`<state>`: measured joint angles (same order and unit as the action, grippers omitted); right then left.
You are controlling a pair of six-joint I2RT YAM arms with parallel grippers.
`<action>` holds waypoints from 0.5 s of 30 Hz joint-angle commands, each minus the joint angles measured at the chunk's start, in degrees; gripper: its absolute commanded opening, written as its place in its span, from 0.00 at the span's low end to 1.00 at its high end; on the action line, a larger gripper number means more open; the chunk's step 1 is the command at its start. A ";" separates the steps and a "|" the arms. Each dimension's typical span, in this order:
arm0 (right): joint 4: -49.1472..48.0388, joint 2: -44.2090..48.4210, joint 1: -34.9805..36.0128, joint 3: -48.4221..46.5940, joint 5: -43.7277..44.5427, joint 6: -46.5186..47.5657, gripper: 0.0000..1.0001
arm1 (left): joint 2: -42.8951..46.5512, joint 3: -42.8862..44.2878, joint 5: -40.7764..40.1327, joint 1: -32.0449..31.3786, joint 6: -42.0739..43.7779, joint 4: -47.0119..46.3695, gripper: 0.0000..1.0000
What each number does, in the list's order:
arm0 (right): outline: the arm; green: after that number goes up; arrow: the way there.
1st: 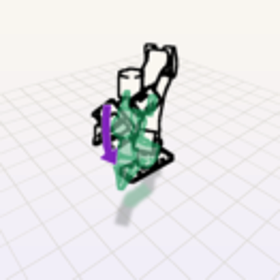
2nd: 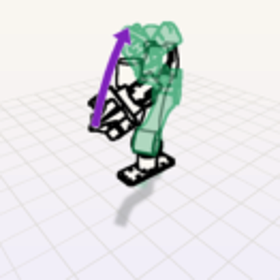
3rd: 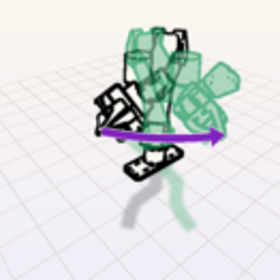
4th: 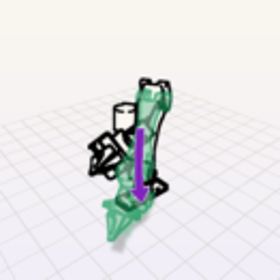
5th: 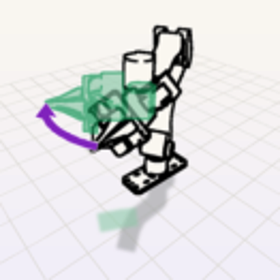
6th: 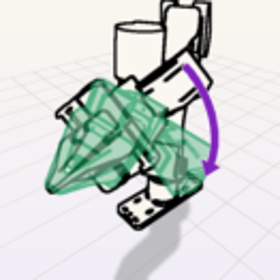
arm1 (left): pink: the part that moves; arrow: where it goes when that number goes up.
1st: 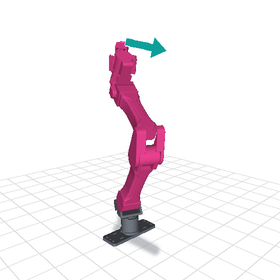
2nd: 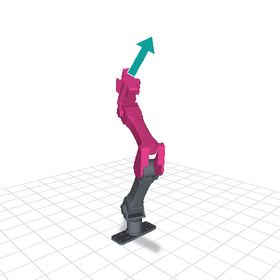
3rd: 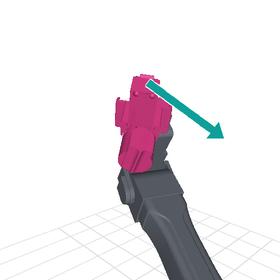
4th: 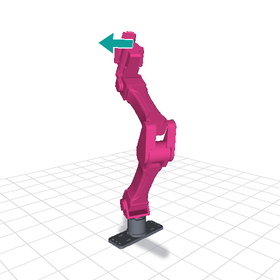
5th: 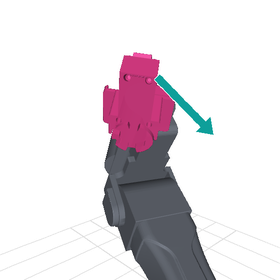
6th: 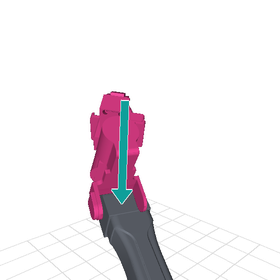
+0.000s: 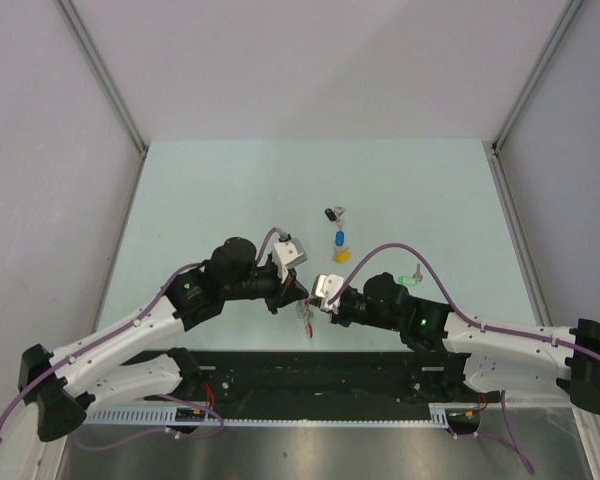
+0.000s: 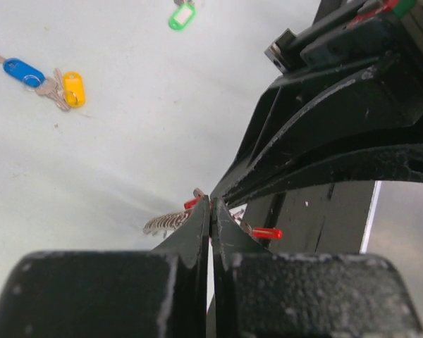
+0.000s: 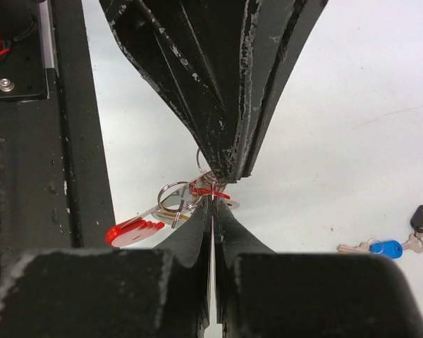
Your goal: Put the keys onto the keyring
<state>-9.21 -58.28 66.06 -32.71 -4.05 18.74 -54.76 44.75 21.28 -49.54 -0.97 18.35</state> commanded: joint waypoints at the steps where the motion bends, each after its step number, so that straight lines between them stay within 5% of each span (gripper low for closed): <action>1: -2.74 0.36 0.82 -1.66 -1.31 0.07 0.00 | 3.52 -3.61 -5.79 -0.99 -6.40 -15.35 0.00; 15: -4.85 2.11 1.00 -1.13 3.34 -1.69 0.00 | 5.72 -13.02 -14.94 -5.30 -11.95 -34.42 0.00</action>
<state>-9.93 -58.24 66.13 -32.71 -2.20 18.44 -51.53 33.34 11.29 -54.02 -10.15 -3.86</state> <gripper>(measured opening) 0.009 0.007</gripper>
